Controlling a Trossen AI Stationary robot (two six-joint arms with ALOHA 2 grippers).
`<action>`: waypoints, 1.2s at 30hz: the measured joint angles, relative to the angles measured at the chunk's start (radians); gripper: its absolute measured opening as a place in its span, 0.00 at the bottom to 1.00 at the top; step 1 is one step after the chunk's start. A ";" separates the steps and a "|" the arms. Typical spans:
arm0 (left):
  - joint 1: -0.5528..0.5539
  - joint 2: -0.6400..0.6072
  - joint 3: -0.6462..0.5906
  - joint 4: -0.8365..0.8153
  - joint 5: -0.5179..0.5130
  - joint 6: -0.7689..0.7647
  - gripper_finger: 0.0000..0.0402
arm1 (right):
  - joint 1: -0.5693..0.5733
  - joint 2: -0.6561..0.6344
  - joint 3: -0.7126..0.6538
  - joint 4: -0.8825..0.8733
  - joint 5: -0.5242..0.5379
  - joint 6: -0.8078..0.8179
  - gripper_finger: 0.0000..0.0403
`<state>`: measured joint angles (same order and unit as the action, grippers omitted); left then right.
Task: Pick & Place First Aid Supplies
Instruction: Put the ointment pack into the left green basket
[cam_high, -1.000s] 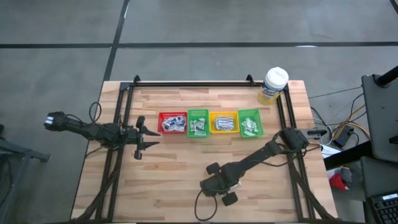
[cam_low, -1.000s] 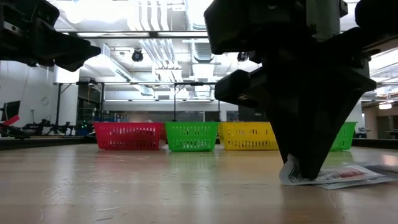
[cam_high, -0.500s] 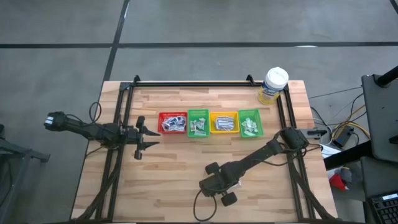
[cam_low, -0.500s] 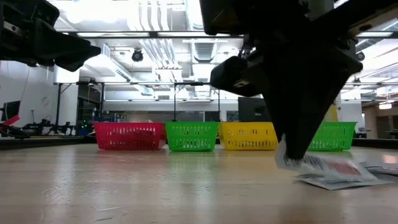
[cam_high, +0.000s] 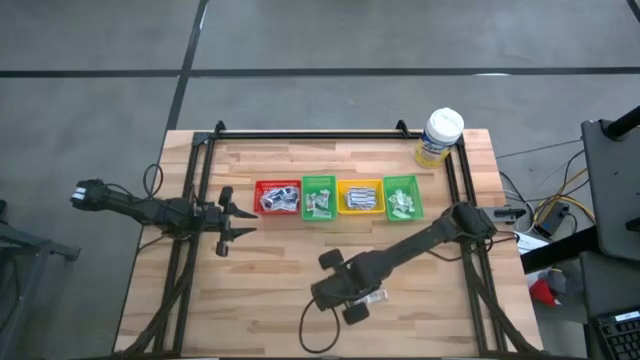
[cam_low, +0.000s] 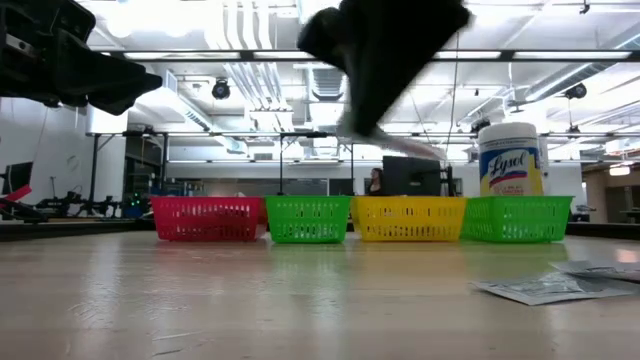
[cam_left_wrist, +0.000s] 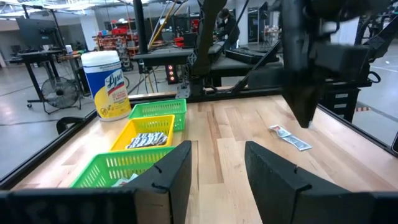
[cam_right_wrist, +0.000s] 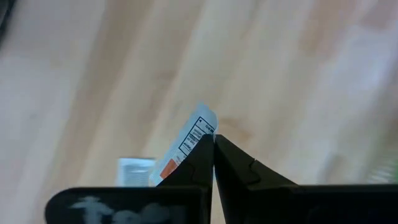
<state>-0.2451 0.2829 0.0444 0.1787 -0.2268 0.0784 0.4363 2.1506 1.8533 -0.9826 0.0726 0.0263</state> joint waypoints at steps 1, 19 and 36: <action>0.000 0.000 0.000 0.000 0.000 0.000 0.38 | -0.002 0.000 0.019 -0.012 0.031 -0.008 0.02; 0.000 0.000 0.000 0.000 0.000 0.000 0.38 | -0.120 -0.006 0.141 -0.069 0.537 -0.011 0.02; 0.000 0.000 0.000 0.000 0.000 0.000 0.38 | -0.361 -0.028 0.139 -0.061 0.585 0.291 0.02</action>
<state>-0.2452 0.2829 0.0444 0.1783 -0.2268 0.0784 0.0753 2.1223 1.9919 -1.0431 0.6575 0.3174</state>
